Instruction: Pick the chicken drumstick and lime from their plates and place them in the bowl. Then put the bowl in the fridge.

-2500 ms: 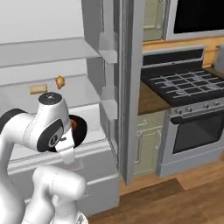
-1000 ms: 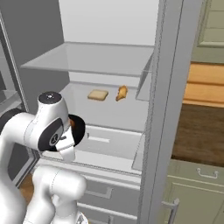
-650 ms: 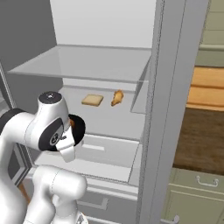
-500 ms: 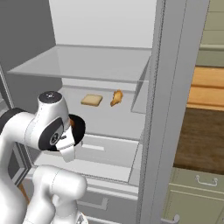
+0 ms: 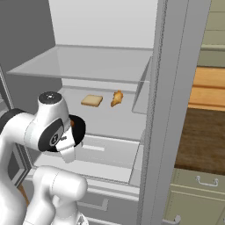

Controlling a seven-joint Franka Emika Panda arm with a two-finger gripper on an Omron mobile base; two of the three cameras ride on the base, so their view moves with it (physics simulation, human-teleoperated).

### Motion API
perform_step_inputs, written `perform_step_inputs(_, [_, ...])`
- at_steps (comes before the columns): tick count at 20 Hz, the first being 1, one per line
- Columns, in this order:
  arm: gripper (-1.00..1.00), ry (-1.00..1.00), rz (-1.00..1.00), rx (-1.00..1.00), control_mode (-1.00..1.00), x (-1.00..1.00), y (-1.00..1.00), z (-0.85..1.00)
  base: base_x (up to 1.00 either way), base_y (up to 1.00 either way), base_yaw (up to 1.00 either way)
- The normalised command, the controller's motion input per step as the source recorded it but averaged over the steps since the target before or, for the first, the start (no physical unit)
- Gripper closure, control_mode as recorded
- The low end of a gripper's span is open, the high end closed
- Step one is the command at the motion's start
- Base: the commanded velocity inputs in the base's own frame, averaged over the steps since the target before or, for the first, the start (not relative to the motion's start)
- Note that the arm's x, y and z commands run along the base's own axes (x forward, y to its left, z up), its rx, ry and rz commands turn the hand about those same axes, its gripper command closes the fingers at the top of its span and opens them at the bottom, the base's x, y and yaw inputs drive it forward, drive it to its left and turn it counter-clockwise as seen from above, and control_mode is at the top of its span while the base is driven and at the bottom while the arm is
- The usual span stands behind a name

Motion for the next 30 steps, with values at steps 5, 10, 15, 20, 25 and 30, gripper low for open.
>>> perform_step_inputs(5, [1.0,-0.22,-0.02,-0.02,-1.0,0.22,0.04,0.0,0.0,0.0,0.0])
perform_step_inputs(10, [1.0,-0.25,-0.06,0.01,-1.0,0.67,-0.2,-0.02,0.0,0.0,0.0])
perform_step_inputs(15, [1.0,0.0,-0.15,0.07,-1.0,0.79,-0.2,-0.01,0.0,0.0,0.0])
perform_step_inputs(20, [1.0,0.11,-0.11,0.08,-1.0,0.89,-0.13,-0.09,0.0,0.0,0.0])
perform_step_inputs(25, [1.0,0.25,-0.04,0.09,-1.0,0.87,-0.15,-0.12,0.0,0.0,0.0])
perform_step_inputs(30, [1.0,0.06,0.0,0.02,-1.0,0.53,-0.01,-0.19,0.0,0.0,0.0])
